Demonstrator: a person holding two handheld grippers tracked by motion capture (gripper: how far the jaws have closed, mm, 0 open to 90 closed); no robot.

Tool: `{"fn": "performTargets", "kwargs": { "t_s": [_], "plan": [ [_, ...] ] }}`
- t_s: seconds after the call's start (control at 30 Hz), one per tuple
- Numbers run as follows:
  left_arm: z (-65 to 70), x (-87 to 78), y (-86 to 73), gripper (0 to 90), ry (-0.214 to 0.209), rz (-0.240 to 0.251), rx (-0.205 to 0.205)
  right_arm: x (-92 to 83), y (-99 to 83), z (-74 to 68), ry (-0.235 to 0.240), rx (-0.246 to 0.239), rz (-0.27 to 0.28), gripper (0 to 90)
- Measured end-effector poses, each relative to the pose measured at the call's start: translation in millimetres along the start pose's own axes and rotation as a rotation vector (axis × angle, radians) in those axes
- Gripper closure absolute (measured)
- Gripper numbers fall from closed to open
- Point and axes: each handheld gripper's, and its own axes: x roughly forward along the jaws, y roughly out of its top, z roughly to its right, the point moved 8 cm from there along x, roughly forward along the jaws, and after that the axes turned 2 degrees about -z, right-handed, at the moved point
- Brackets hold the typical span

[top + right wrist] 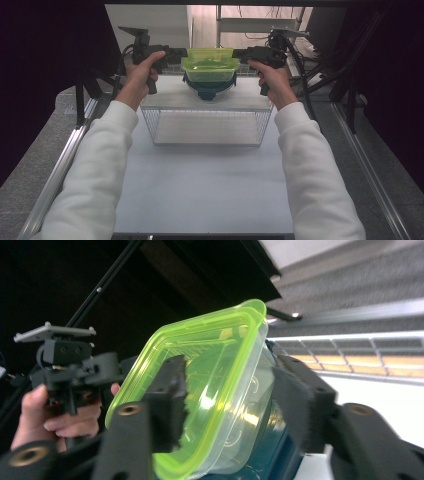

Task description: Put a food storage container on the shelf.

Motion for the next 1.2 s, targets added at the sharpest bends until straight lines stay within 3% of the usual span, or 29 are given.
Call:
{"fn": "performTargets", "kwargs": {
  "t_s": [0.13,0.23,0.3,0.43,0.57,0.8,0.93,1.03,1.2],
  "plan": [
    [9.1,-13.3,-0.1,26.7,0.038,0.026,0.067,-12.9,-4.4,-7.1,-0.026,-0.099,0.016,30.5],
    [18.5,-24.2,-7.1,22.1,0.057,0.029,0.146,-24.3,-12.0,-14.3,-0.034,-0.173,0.015,26.9],
    [24.5,-30.3,-14.5,20.6,0.085,0.029,0.207,-32.5,-19.1,-18.0,-0.055,-0.237,0.006,25.4],
    [35.3,-41.0,-32.9,19.0,0.084,0.028,0.269,-49.3,-36.0,-23.7,-0.085,-0.374,-0.011,23.7],
    [41.4,-51.7,-50.6,18.9,0.11,0.032,0.343,-64.2,-52.1,-26.3,-0.092,-0.462,-0.022,23.5],
    [39.5,-65.9,-94.9,18.8,0.179,-0.005,0.434,-88.5,-80.9,-20.5,-0.074,-0.496,-0.024,23.6],
    [35.9,-74.8,-128.7,18.8,0.2,-0.032,0.461,-101.3,-106.6,-12.9,-0.071,-0.501,-0.037,24.0],
    [26.7,-80.6,-155.1,18.8,0.254,-0.054,0.49,-108.6,-127.2,-4.3,-0.078,-0.516,-0.054,24.5],
    [7.3,-84.9,-198.4,18.9,0.275,-0.081,0.494,-119.8,-163.7,14.8,-0.088,-0.501,-0.059,24.6]
  ]
}}
